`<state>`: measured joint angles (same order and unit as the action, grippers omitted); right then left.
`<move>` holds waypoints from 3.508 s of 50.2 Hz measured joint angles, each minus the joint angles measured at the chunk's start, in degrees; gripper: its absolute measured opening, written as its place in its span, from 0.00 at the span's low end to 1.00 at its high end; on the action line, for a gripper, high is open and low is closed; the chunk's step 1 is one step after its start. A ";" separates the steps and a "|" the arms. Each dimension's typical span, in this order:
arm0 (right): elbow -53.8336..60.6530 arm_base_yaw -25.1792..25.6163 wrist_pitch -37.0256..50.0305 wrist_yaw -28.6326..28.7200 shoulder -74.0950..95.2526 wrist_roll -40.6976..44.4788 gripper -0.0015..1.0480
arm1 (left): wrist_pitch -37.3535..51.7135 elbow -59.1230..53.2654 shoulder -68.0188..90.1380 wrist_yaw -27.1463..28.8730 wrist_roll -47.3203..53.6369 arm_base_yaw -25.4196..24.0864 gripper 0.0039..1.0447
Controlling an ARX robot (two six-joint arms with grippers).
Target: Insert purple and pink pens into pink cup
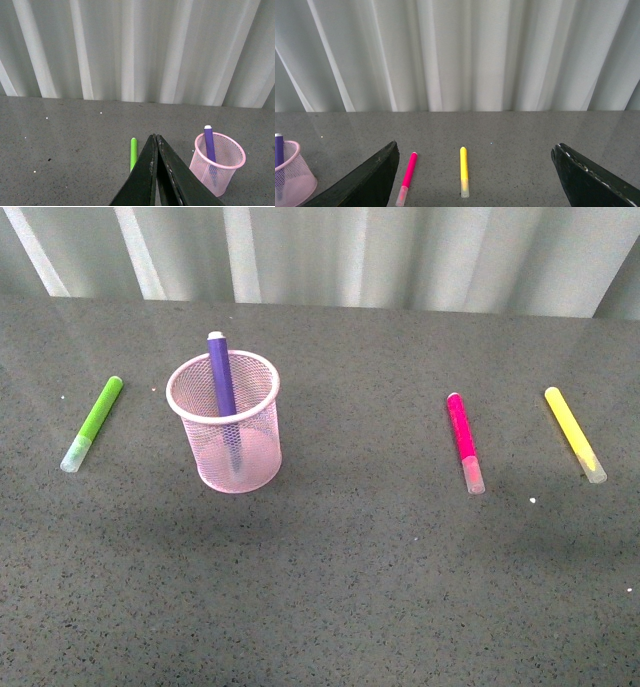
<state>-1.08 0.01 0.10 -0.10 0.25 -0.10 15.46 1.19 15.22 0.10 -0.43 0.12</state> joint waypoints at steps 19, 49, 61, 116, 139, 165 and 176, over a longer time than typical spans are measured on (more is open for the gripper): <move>0.00 0.00 0.00 0.00 0.00 0.00 0.93 | -6.27 0.02 -6.23 0.00 0.00 0.00 0.03; 0.00 0.00 0.00 0.00 0.00 0.00 0.93 | -15.43 0.02 -14.99 -0.09 0.00 0.00 0.45; -21.44 0.48 -6.80 -4.90 48.06 -0.85 0.93 | -15.43 0.02 -15.02 -0.09 0.02 0.00 0.94; -61.77 -13.99 3.54 -2.82 118.16 -11.58 0.93 | -15.43 0.02 -15.04 -0.09 0.15 0.00 0.94; -69.55 -14.82 0.85 -3.39 124.72 -13.25 0.93 | -15.43 0.02 -15.04 -0.09 0.15 0.00 0.94; -74.42 -15.72 -1.22 -3.45 129.39 -13.88 0.93 | -15.43 0.02 -15.04 -0.09 0.15 0.00 0.94; -74.62 -16.35 -1.42 -4.15 130.18 -13.86 0.93 | -15.43 0.02 -15.04 -0.09 0.15 0.00 0.94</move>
<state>-75.70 -16.34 -1.32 -4.25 130.43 -13.96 0.03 1.21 0.19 0.01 -0.27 0.12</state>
